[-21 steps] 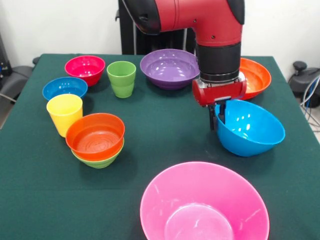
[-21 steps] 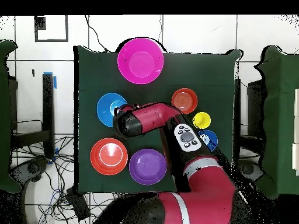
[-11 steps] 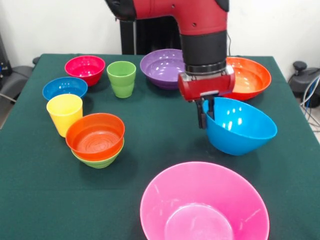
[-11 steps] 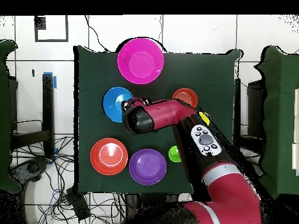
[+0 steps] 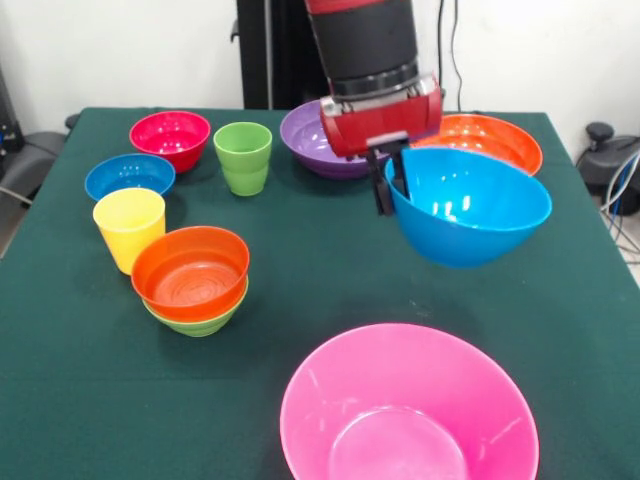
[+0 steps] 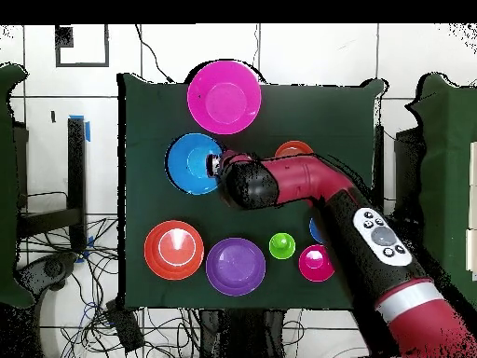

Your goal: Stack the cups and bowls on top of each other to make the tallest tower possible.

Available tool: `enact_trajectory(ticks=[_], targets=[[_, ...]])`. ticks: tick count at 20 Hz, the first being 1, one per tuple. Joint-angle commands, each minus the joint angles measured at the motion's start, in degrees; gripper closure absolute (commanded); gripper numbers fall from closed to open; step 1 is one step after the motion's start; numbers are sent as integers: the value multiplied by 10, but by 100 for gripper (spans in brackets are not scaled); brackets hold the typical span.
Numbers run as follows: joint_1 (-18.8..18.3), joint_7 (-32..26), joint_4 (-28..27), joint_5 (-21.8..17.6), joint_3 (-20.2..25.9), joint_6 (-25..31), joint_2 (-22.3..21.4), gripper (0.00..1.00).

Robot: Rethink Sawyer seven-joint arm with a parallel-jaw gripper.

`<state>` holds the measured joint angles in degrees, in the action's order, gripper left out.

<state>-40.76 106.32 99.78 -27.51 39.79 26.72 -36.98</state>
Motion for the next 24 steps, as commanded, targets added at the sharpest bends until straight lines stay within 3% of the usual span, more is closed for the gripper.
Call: enact_trajectory(ticks=[1, 13, 24], targets=[[-43, -169, 34, 33, 127, 127, 4, 100], [-97, -185, 8, 28, 196, 192, 30, 100], [-153, -270, -55, 21, 235, 280, 68, 100]])
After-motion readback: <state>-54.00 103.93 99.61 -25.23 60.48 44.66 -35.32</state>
